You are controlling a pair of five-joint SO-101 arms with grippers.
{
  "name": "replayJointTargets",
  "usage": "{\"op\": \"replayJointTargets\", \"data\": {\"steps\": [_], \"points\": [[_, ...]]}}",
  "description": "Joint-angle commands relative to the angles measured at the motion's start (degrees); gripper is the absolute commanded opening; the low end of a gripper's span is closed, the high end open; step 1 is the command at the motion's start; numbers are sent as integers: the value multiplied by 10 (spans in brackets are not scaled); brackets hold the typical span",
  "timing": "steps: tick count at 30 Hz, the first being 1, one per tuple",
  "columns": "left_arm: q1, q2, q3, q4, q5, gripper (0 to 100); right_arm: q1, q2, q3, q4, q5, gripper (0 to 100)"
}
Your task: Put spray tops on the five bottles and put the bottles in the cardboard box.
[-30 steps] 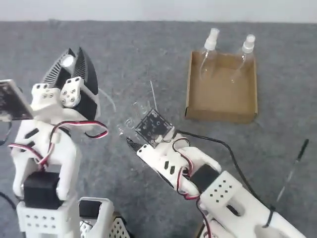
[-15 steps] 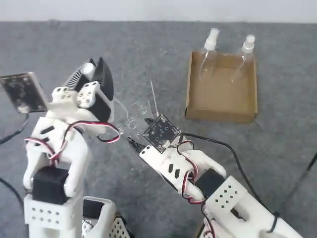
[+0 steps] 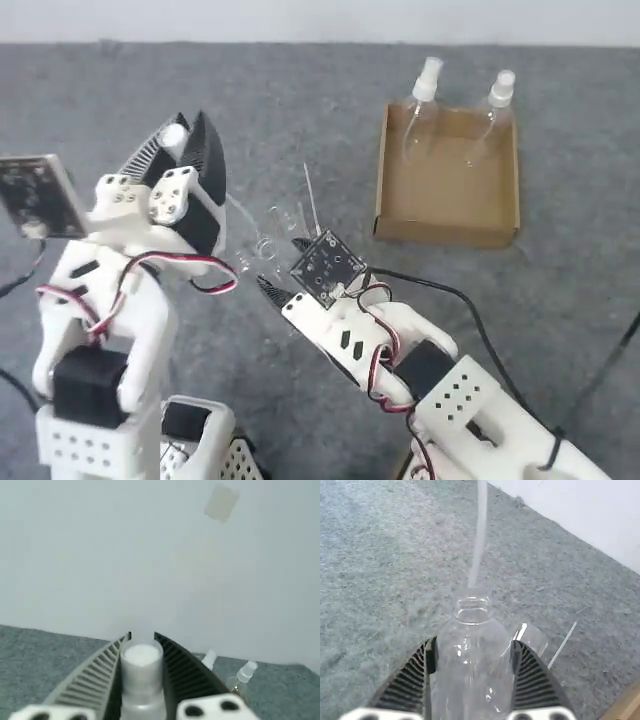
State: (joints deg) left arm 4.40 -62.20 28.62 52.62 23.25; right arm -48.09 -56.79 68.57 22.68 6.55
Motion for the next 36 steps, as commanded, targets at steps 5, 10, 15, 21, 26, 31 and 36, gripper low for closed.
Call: {"op": "replayJointTargets", "data": {"steps": [5,10,15,21,26,31,36], "points": [[1,2,-24,3,-8,12,9,-21,-4,3,-7,6],[4,-1,8,-1,-7,12,9,-24,-4,3,-7,6],[5,-1,50,-2,-6,12,9,-24,-4,3,-4,6],[5,-1,96,1,-8,12,9,-25,20,0,-4,6],[31,-2,131,4,-62,12,25,-25,36,-67,-8,6],[76,-2,170,4,-107,12,54,-25,82,-183,-11,6],[96,3,188,-2,-107,12,55,-25,99,-218,-66,6]]}}
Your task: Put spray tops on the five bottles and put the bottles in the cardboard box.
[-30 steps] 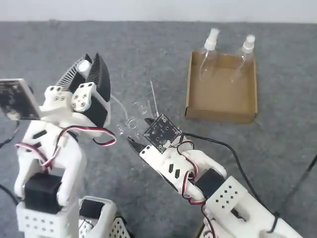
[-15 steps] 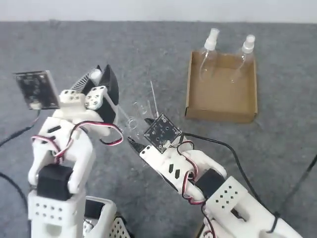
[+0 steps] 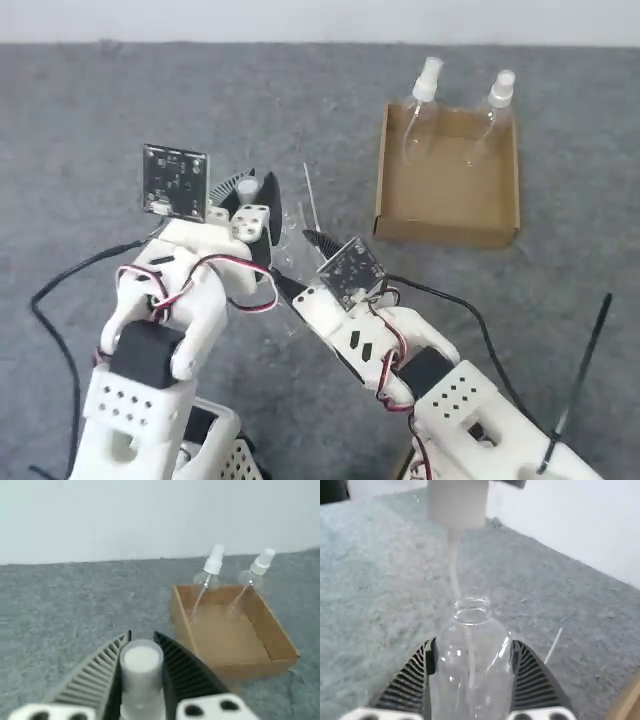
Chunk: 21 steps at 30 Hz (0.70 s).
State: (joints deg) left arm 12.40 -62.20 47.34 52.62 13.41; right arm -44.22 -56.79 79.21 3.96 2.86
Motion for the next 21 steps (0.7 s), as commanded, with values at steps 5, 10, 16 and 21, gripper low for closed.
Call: {"op": "replayJointTargets", "data": {"steps": [5,10,16,21], "points": [[31,-1,15,-9,-7,32,15,-25,-4,-31,-32,6],[29,-2,20,-18,-9,152,16,-25,-4,-28,-32,6],[-21,3,-80,11,-11,164,17,-25,-1,-27,-32,6],[-68,4,-94,12,-30,163,16,-25,2,-27,-32,6]]}}
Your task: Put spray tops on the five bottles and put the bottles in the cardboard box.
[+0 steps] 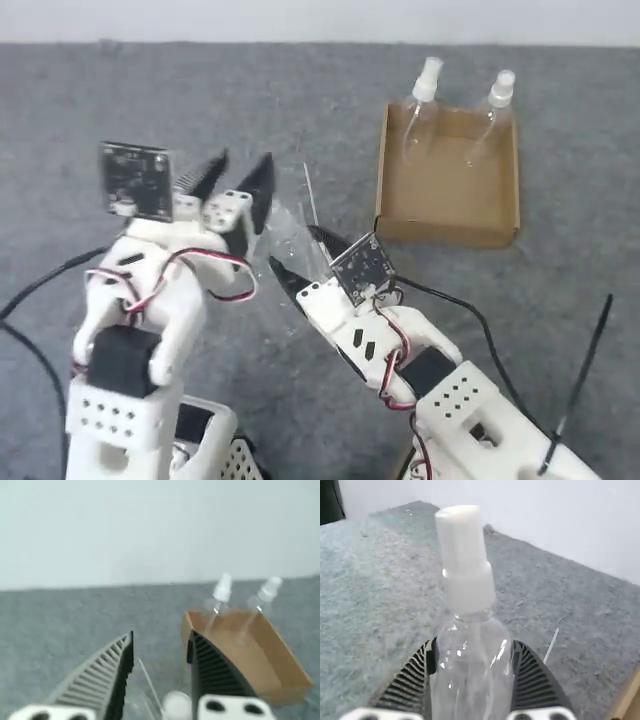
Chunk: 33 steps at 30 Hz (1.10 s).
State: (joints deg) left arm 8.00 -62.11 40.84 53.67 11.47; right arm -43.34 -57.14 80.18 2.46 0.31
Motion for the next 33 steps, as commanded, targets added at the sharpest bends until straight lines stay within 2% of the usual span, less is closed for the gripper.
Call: {"op": "replayJointTargets", "data": {"steps": [1,9,12,16,22,26,33], "points": [[-24,4,-16,0,-11,163,7,-22,-8,-12,-6,6],[-22,3,97,-57,-15,163,8,-22,-8,-11,-6,6],[-22,3,145,-101,-15,163,8,-22,-8,-11,-6,6],[-23,4,152,-130,-15,163,7,-22,-8,-11,-5,6],[-28,-4,101,-125,-15,163,8,-22,-8,-11,-5,6],[-49,-38,65,-67,-13,163,9,-22,-8,-11,-5,6],[-69,-196,133,-3,-14,165,34,-22,-33,17,-4,6]]}}
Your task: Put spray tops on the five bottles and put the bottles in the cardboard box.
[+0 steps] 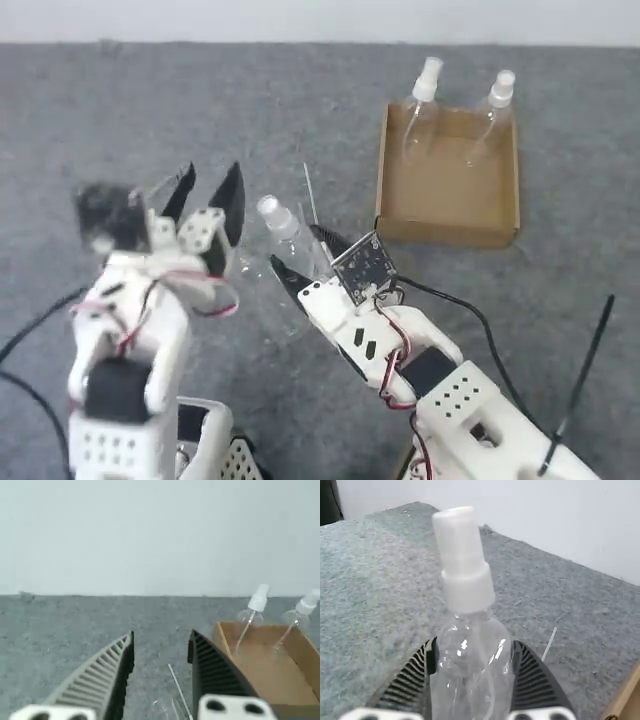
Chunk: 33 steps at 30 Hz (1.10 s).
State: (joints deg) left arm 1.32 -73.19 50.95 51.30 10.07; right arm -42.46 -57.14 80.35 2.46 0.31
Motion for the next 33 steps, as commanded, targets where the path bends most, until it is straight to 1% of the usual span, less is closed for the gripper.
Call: {"op": "replayJointTargets", "data": {"steps": [1,3,5,9,12,14,16,19,22,26,33], "points": [[-2,-98,58,25,-1,165,42,-22,-55,42,-6,6],[-2,-112,108,15,-2,166,78,-15,-105,88,-8,6],[4,-112,147,-9,-18,166,102,-15,-151,117,-8,6],[64,-114,209,-29,-34,166,119,-1,-236,156,-7,6],[98,-115,220,-29,-47,167,122,54,-299,167,-7,6],[111,-115,227,-29,-51,181,118,104,-338,167,-7,6],[115,-115,230,-29,-49,232,114,153,-373,167,-14,6],[117,-115,233,-29,-48,299,99,213,-414,181,-50,6],[113,-115,240,-40,-35,301,70,252,-459,227,-61,6],[112,-115,273,-85,-38,301,48,252,-509,314,-61,6],[112,-115,276,-89,-38,301,49,174,-536,445,-59,6]]}}
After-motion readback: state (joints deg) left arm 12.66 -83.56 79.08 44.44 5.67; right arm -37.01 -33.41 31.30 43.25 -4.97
